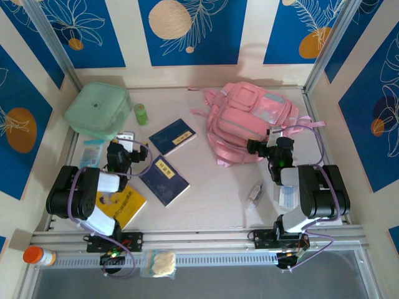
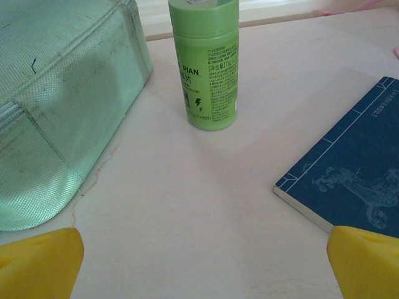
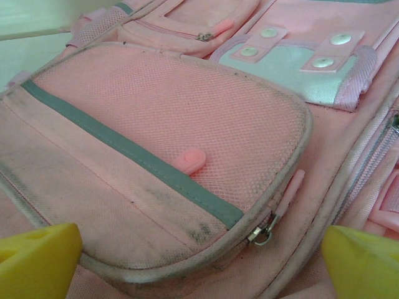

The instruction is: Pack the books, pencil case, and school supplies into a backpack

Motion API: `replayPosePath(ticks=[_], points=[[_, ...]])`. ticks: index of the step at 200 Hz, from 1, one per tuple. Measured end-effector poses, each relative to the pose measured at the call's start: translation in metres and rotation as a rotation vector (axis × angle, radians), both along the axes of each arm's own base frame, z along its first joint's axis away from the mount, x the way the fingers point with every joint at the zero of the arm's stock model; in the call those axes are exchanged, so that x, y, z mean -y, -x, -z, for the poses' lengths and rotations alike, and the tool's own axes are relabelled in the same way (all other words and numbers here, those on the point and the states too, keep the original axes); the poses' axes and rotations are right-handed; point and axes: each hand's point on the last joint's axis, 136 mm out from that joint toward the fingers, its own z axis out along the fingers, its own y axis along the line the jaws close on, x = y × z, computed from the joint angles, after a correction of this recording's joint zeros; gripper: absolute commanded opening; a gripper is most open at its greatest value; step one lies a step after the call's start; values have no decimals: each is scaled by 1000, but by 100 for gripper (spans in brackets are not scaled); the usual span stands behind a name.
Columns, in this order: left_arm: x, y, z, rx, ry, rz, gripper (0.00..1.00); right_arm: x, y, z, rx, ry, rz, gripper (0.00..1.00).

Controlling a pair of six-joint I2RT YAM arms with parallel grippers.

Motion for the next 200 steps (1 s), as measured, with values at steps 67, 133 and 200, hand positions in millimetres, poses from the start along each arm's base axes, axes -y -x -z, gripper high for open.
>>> replayPosePath(ticks=[67,133,200], points=[[-1,3,-26,48,3,-5,99,5,6,-31,26,2,30,99],[-4,22,-78,105,111,-45,99,27,14,-102,63,-147,152,99],[-7,34,-98,87,429,-153,99,60,39,-96,-174,-451,381,99]])
